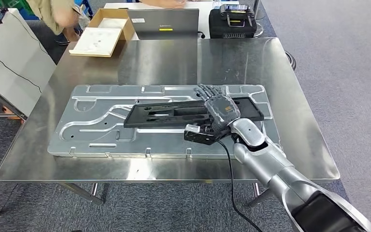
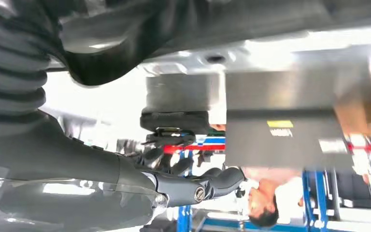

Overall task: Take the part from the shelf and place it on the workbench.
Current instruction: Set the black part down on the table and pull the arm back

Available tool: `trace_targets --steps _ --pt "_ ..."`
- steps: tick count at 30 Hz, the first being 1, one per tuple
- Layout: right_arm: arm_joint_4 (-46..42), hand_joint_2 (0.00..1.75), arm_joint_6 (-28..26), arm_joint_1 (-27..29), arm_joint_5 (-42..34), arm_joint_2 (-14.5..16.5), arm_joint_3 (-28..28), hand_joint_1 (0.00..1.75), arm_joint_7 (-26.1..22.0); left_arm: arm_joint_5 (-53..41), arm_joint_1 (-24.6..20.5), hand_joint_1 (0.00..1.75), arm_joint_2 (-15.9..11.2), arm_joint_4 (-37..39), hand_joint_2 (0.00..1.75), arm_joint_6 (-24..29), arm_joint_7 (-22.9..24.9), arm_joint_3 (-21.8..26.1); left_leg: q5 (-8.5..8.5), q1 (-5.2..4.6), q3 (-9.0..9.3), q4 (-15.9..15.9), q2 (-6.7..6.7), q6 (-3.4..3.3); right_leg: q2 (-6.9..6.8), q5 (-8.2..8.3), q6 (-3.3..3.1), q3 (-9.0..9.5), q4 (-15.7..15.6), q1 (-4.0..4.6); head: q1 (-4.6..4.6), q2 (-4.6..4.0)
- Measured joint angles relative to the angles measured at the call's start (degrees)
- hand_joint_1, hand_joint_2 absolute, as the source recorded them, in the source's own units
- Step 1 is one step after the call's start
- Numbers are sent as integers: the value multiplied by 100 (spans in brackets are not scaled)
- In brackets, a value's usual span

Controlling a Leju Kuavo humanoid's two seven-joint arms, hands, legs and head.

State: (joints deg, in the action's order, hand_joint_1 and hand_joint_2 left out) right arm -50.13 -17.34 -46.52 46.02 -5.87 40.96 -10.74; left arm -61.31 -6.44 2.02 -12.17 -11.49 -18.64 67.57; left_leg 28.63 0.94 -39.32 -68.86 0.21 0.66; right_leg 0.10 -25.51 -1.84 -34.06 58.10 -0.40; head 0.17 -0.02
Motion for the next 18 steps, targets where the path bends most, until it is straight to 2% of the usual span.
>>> trace_targets --steps 2,3,5,7,9,11,12,13,14,16,17,18 --pt "-419 0 87 110 -474 -58 -342 0 -292 -4 -5 0 -8 0 0 -23 0 -11 -294 -18 366 762 -6 -61 9 -23 32 4 18 15 0 0" --pt "-650 0 157 173 -767 -91 -516 0 -473 -11 -10 0 -11 0 0 -32 2 -19 -348 -32 477 989 -10 -86 10 -28 58 0 24 22 0 0" --pt "-1124 0 301 349 -1341 -146 -835 0 -819 -31 -15 0 -14 0 0 -49 7 -37 -340 -57 535 1110 -21 -121 5 -26 119 -7 18 27 1 0" --pt "-1564 0 389 533 -1713 -184 -1125 0 -1010 -45 -19 0 -13 0 0 -61 10 -54 -366 -30 548 1144 -19 -178 0 -77 181 -17 55 24 1 0" --pt "-1895 0 418 640 -1833 -215 -1355 0 -1063 -47 -36 0 -11 0 0 -68 11 -79 -392 1 563 1187 -5 -245 1 -332 231 -177 434 18 1 0" --pt "-2102 0 436 733 -1864 -249 -1492 0 -1084 -48 -51 0 -11 0 0 -70 11 -98 -391 -2 561 1188 2 -276 2 -697 268 -519 1176 0 2 0" --pt "-2172 0 444 788 -1872 -268 -1530 0 -1086 -48 -51 0 -11 0 0 -70 11 -103 -391 -2 561 1186 2 -277 2 -798 283 -669 1482 -10 2 0" --pt "-2232 0 449 840 -1876 -285 -1557 0 -1086 -48 -51 0 -11 0 0 -70 11 -107 -389 -2 561 1183 1 -276 1 -789 292 -737 1606 -20 2 0" --pt "-2282 0 450 876 -1879 -296 -1577 0 -1087 -48 -51 0 -11 0 0 -70 11 -110 -385 -2 563 1178 1 -271 0 -667 293 -694 1499 -29 2 0" --pt "-2382 0 451 902 -1884 -308 -1618 0 -1090 -48 -57 0 -11 0 0 -70 11 -119 -371 -2 571 1163 0 -249 -5 -264 269 -347 767 -36 2 0" --pt "-2423 0 449 902 -1907 -309 -1636 0 -1106 -48 -63 0 -11 0 0 -71 11 -122 -360 -12 570 1148 -2 -228 -6 -121 250 -166 395 -25 2 0" --pt "-2470 0 442 912 -1971 -310 -1657 0 -1154 -50 -68 0 -11 0 0 -72 11 -125 -353 -21 567 1138 -3 -203 -7 -44 230 -46 145 -13 2 0"
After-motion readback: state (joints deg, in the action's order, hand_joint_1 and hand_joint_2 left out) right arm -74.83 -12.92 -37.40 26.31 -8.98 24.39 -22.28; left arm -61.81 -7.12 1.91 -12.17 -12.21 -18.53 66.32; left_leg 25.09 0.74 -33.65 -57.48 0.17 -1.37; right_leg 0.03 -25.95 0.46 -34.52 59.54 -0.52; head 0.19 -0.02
